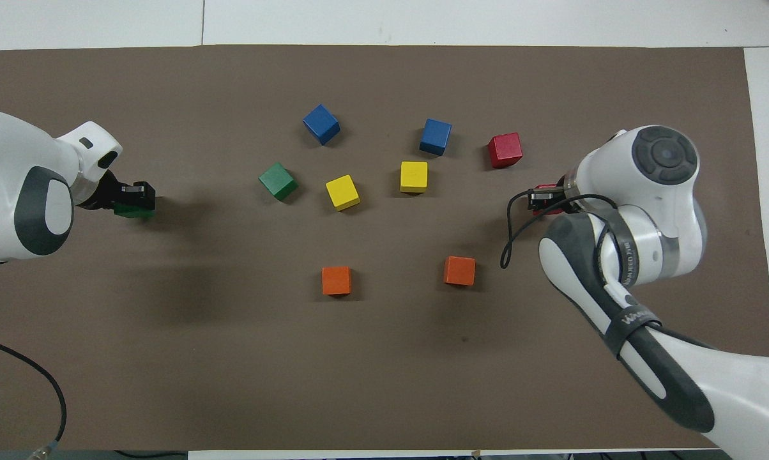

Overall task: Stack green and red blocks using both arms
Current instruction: 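Carry the green cube outward with the left gripper while the right gripper carries red, then set both cubes down near the table edges and open both grippers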

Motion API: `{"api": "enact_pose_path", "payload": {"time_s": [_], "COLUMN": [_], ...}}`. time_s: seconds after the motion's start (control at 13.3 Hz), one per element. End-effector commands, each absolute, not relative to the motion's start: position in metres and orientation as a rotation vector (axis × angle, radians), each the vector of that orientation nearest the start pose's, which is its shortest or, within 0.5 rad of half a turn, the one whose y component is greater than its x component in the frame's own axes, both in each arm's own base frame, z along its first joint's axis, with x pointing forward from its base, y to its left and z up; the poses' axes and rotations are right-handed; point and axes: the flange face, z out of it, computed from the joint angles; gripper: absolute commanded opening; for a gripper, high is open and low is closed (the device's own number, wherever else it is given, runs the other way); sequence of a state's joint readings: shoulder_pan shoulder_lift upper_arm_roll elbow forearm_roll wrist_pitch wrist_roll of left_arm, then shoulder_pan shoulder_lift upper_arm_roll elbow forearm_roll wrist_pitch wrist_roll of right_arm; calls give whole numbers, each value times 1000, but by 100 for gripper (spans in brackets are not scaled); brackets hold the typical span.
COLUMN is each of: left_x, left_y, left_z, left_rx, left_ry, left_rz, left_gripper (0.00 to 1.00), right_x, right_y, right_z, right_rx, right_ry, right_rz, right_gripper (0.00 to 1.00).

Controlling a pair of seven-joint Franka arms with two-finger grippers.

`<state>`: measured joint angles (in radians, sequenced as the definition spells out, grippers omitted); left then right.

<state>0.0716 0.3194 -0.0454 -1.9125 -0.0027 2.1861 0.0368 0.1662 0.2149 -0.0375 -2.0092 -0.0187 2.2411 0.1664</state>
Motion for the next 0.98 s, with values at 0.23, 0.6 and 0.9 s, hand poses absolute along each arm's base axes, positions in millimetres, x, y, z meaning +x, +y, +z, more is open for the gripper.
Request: {"api": "enact_pose_path", "payload": {"time_s": [0.23,0.6,0.9], "left_x": [610,604,604], "left_y": [17,16,16], "left_z": [312,307,306], "left_rx": [-3159,-3158,-3158], "left_ry": [-77,-77,-79], "left_rz": [75,82,82], "left_gripper": [0,0,87], "right_x": [584,587,589], "right_y": [-47,-59,-58], "right_z": [359,342,329], "right_rx": [-3145,-3149,-3150], "right_ry": [-34,-3,-6], "right_rz": [-16,-59,-74], "right_gripper": [0,0,0]}}
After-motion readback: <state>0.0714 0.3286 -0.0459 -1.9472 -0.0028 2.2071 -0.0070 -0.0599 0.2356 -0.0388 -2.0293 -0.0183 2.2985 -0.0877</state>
